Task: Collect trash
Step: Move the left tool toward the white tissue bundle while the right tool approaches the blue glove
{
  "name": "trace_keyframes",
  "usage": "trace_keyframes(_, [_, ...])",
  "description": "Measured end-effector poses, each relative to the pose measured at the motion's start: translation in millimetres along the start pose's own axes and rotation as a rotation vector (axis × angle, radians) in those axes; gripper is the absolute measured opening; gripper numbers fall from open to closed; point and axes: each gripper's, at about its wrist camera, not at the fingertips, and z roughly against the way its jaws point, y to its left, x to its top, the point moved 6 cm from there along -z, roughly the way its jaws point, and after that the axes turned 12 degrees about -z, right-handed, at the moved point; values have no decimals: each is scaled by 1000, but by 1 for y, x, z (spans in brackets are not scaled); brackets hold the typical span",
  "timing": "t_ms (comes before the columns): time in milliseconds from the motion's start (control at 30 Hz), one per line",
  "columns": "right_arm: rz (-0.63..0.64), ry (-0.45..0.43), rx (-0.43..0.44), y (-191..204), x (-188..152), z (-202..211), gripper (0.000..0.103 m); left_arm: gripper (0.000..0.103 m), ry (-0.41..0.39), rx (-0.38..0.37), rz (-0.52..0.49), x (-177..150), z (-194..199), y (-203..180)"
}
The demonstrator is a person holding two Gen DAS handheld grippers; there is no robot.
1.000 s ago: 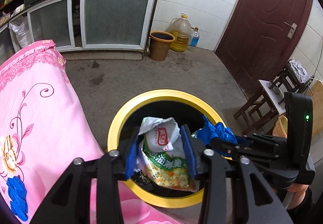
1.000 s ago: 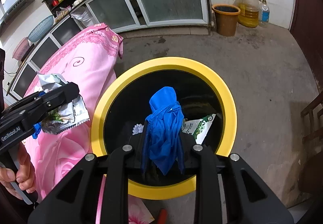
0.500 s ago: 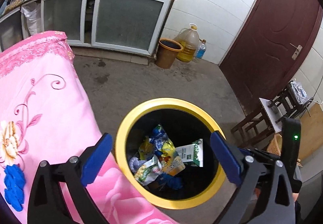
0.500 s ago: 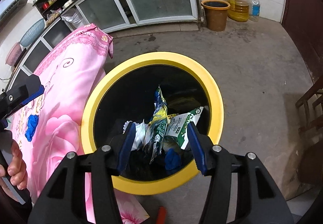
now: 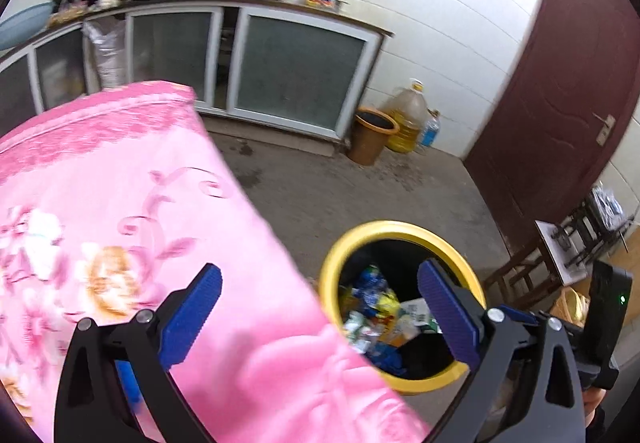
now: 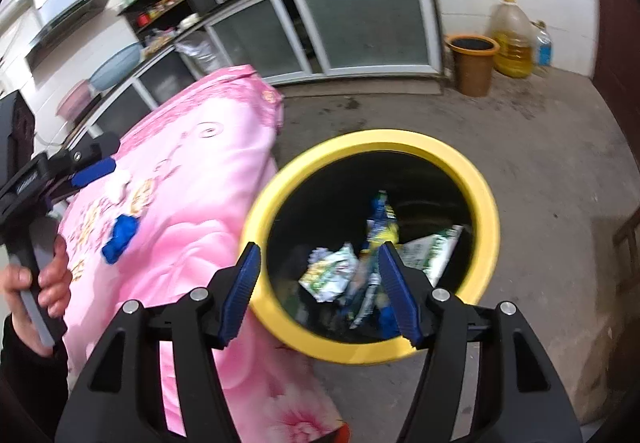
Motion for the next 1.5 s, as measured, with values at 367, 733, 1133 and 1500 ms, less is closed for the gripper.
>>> trace_keyframes(367, [229, 49, 113, 129, -28, -23, 62, 95, -19, 217, 125, -26, 72, 133])
trace_keyframes(733, [390, 150, 196, 233, -73, -75, 62, 95, 16, 345, 207, -72, 104, 222])
trace_keyframes(1133, [436, 158, 190, 266, -79, -102, 62, 95, 41, 389, 175, -80, 84, 243])
trace_keyframes(1500, [458, 171, 185, 284, -81, -126, 63, 95, 90, 463, 56, -46, 33, 240])
